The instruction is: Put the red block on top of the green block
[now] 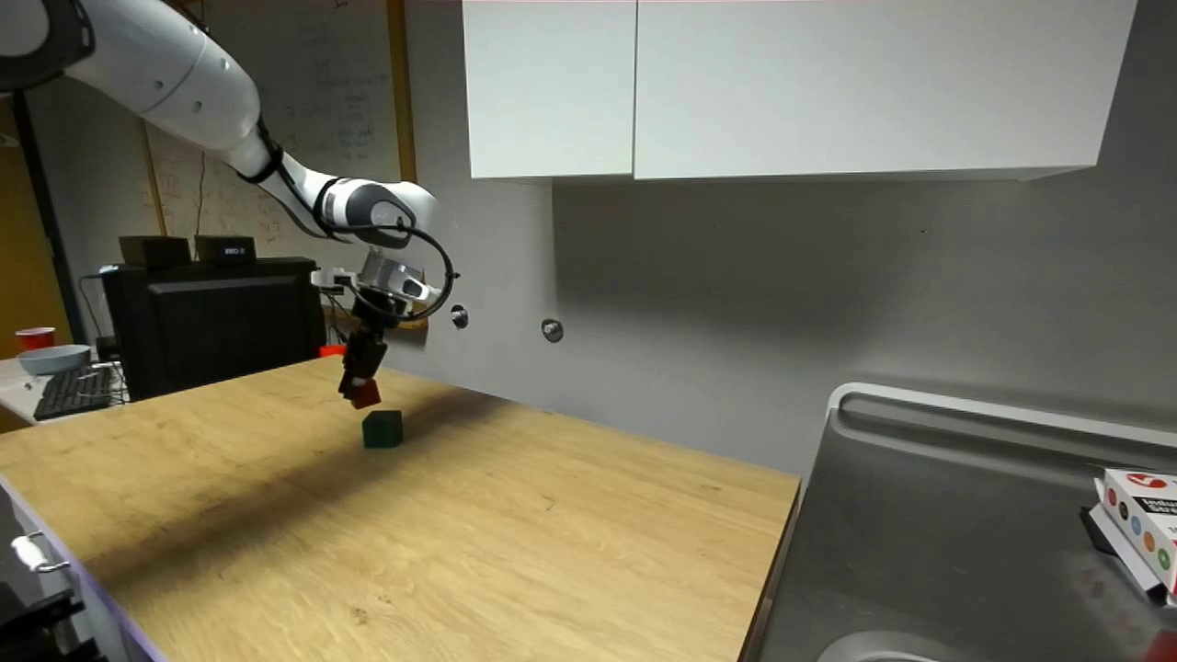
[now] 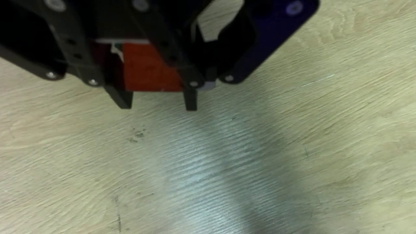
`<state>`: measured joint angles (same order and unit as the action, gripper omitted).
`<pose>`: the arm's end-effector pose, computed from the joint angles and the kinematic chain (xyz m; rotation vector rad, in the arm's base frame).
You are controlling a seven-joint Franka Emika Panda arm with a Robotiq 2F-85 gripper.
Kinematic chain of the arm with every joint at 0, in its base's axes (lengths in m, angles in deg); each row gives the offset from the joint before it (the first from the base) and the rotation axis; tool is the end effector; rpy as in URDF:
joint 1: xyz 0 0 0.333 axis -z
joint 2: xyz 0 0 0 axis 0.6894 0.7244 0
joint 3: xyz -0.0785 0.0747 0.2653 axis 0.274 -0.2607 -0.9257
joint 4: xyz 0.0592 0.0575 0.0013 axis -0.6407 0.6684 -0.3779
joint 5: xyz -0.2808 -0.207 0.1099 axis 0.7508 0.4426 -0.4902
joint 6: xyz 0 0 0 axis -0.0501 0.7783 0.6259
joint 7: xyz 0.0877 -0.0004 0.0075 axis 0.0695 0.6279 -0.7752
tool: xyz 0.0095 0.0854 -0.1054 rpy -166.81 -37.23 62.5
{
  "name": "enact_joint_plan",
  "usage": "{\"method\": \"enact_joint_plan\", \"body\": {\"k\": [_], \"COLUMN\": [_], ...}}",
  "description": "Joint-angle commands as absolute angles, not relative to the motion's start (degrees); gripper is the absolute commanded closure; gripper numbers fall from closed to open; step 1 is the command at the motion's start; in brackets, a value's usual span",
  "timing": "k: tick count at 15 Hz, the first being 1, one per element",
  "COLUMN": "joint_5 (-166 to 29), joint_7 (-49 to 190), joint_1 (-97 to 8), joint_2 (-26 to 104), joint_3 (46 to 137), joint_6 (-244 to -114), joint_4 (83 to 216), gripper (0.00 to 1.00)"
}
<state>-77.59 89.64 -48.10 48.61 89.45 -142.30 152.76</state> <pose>0.5696 0.0401 0.2736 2.9861 -0.6233 -0.6755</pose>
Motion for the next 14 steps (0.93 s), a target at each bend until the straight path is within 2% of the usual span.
{"method": "enact_joint_plan", "body": {"k": [1, 8, 9, 10, 12, 14], "joint_5": [-78.67, -79.58, -79.68, -79.68, -79.64, -79.59], "joint_7": [88.7, 88.48, 88.57, 88.6, 88.69, 88.54], "joint_1": [-47.39, -47.19, -47.2, -47.21, -47.23, -47.29], "joint_2": [52.79, 59.45, 60.25, 61.03, 62.45, 63.48], "joint_3": [89.0, 89.01, 89.03, 89.08, 89.15, 89.1], "joint_6": [-137.73, -132.62, -131.97, -131.53, -130.42, -129.43], "joint_4": [146.43, 138.15, 137.16, 136.31, 134.54, 133.02], "gripper": [0.82, 0.82, 0.62, 0.32, 0.28, 0.12]}}
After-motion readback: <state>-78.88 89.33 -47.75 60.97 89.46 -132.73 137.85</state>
